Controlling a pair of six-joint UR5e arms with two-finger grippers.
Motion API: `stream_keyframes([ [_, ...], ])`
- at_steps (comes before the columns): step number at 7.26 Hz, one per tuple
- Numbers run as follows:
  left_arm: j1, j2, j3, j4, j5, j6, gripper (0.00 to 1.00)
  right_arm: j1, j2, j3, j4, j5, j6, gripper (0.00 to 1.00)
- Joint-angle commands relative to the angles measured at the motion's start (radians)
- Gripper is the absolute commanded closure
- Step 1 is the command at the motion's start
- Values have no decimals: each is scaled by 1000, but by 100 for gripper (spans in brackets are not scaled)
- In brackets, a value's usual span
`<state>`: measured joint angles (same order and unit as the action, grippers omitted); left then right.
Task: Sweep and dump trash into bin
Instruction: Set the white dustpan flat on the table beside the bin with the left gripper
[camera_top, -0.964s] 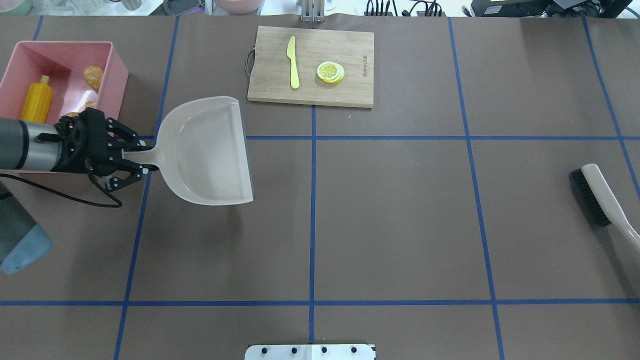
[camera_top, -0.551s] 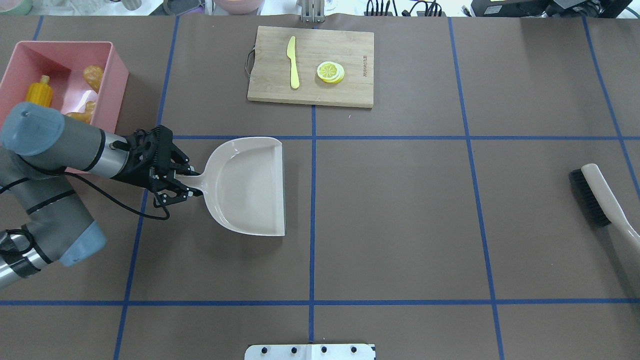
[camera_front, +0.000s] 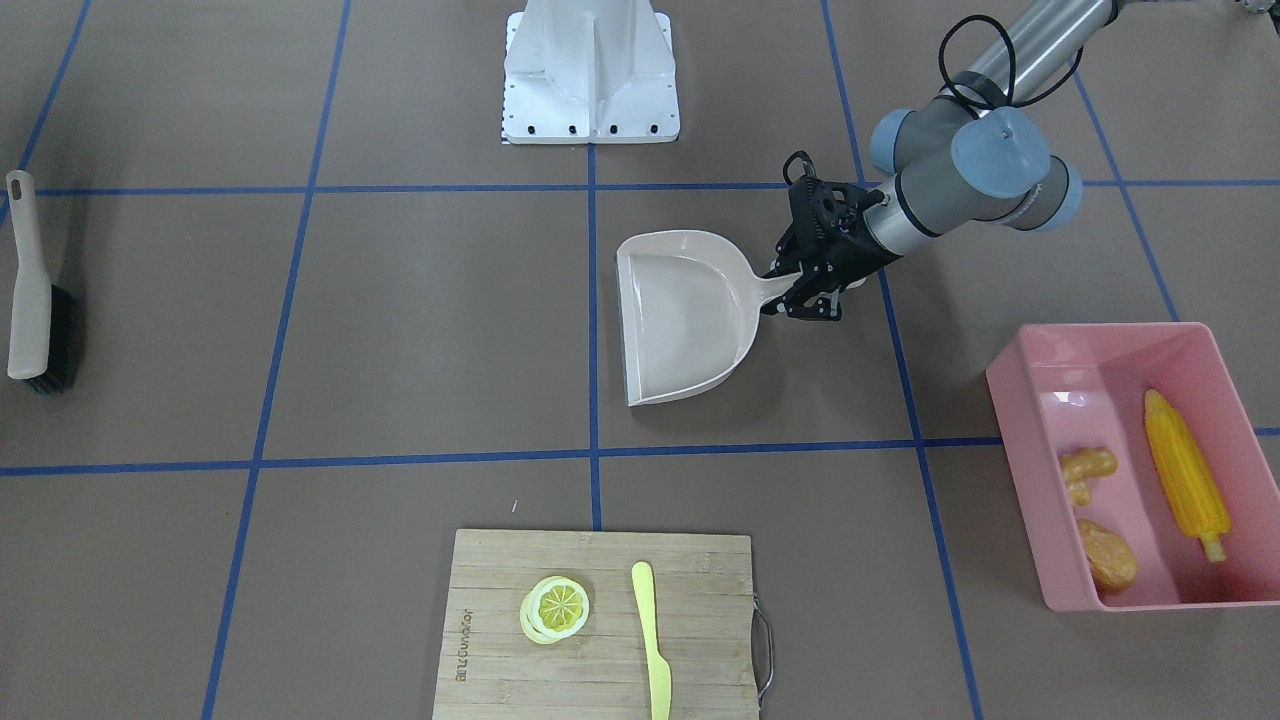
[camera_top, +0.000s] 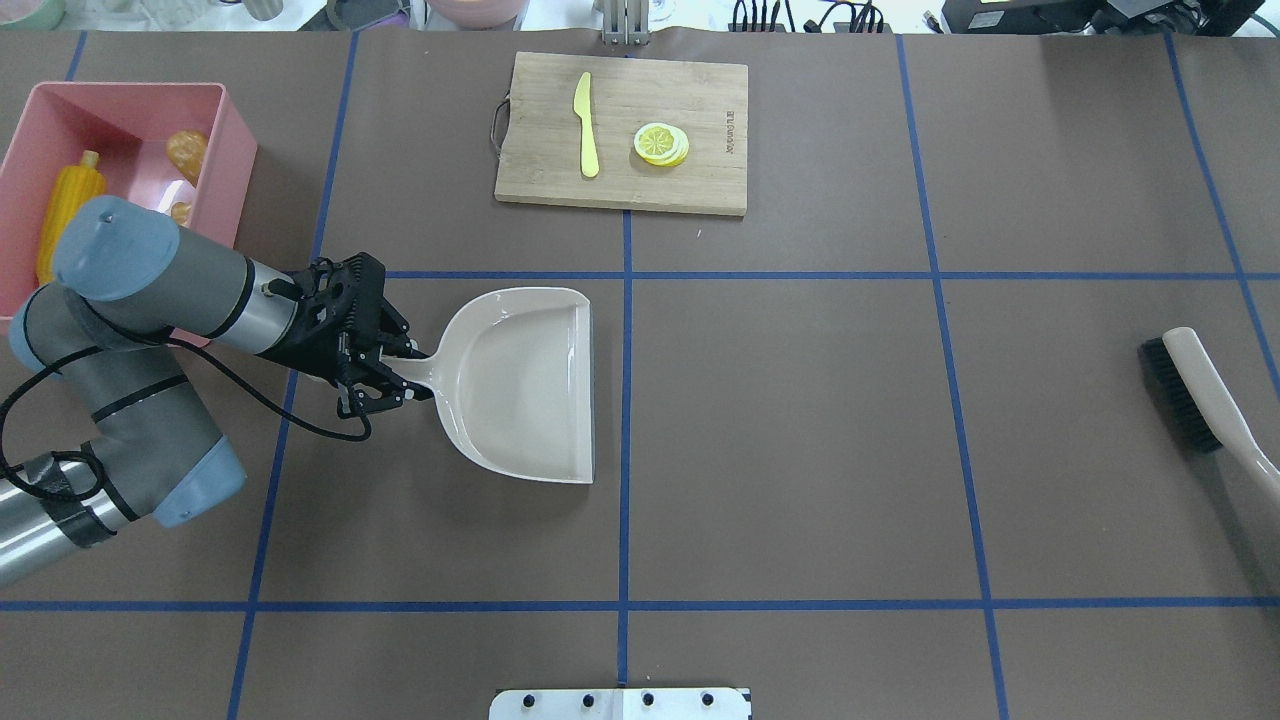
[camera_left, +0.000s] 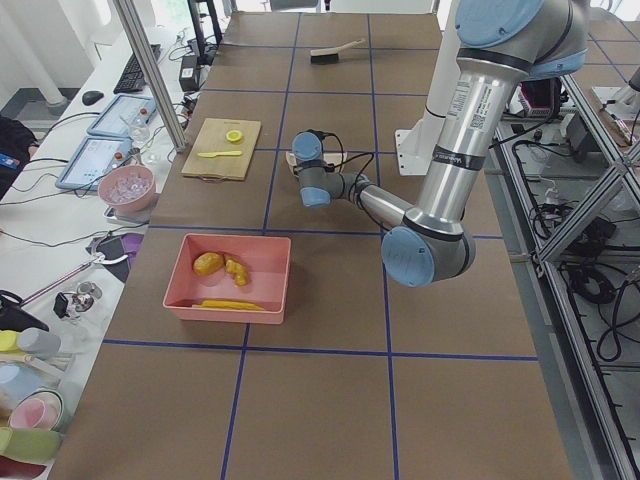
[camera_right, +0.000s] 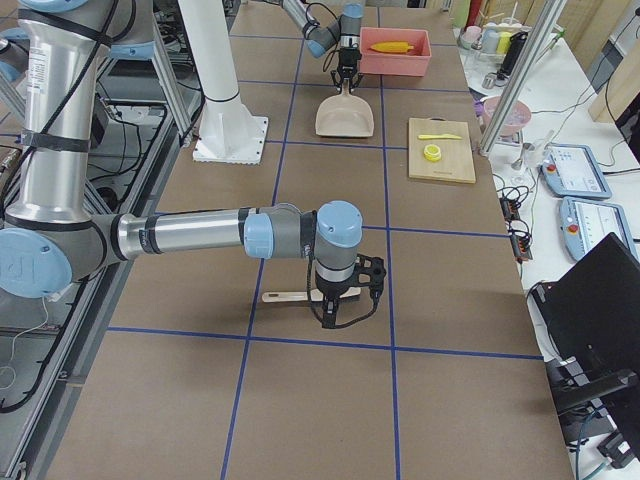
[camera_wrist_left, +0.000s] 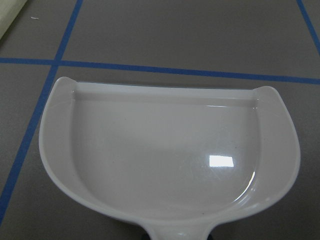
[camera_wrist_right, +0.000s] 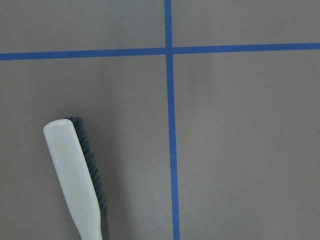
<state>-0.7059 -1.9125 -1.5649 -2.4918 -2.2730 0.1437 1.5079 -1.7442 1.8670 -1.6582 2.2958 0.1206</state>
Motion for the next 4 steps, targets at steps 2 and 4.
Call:
stream_keyframes([
  [2,2,-45,23,25,1,8,100,0,0,1,0,2,-1,0],
  [4,2,-48,42,25,3,77,100,0,-2,0,0,1,-1,0],
])
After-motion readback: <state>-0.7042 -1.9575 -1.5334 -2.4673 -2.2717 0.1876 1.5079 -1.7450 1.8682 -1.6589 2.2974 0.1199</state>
